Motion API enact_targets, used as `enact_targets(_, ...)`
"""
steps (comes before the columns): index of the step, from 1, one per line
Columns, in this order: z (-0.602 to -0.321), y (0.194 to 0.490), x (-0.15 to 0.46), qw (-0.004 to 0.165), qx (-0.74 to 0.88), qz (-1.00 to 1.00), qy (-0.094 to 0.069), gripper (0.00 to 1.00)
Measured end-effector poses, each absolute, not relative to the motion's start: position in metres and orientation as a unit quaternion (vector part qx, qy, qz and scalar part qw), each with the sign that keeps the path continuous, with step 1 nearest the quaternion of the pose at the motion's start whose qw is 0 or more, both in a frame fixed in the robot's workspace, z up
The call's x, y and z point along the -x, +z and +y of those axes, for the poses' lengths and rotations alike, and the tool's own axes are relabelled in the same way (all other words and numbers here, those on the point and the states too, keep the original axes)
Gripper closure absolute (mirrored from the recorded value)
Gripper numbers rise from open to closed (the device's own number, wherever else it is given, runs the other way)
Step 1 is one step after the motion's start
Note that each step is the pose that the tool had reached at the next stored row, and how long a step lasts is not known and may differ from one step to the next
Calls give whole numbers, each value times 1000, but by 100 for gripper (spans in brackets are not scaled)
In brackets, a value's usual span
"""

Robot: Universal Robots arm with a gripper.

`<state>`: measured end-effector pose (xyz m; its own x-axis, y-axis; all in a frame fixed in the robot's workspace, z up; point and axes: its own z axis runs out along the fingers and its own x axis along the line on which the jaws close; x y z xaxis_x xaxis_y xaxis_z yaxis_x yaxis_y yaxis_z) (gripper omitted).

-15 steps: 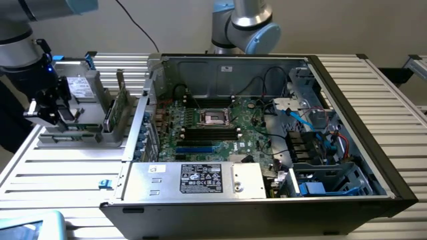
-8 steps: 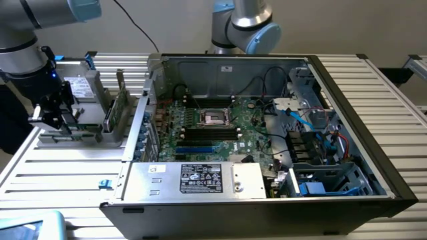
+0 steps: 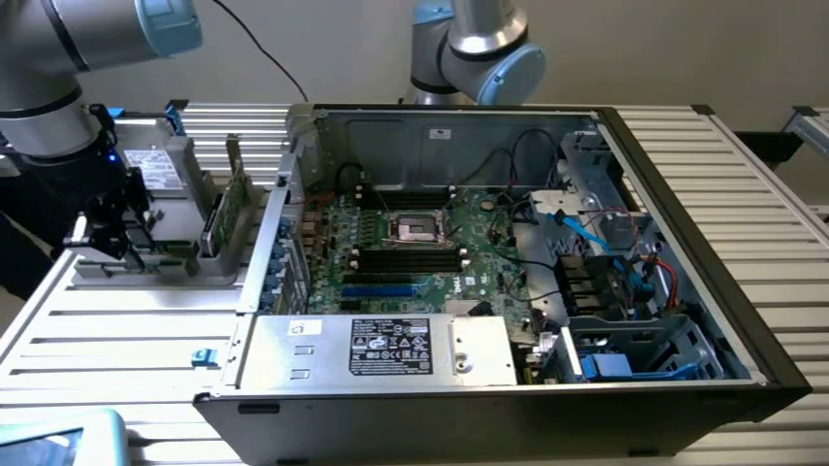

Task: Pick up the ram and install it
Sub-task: 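Pick up the ram and move it above insertion slot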

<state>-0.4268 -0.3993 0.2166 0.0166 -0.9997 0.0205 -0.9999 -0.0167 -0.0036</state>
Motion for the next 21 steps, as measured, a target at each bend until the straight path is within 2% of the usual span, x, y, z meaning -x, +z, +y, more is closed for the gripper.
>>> enact_targets(6, -397, 212, 427, 12, -713, -701, 18, 57)
enact_targets(12, -398, 210, 428, 3, -713, -701, 9, 57)
enact_targets(21, -398, 197, 428, 2, -711, -703, 8, 57)
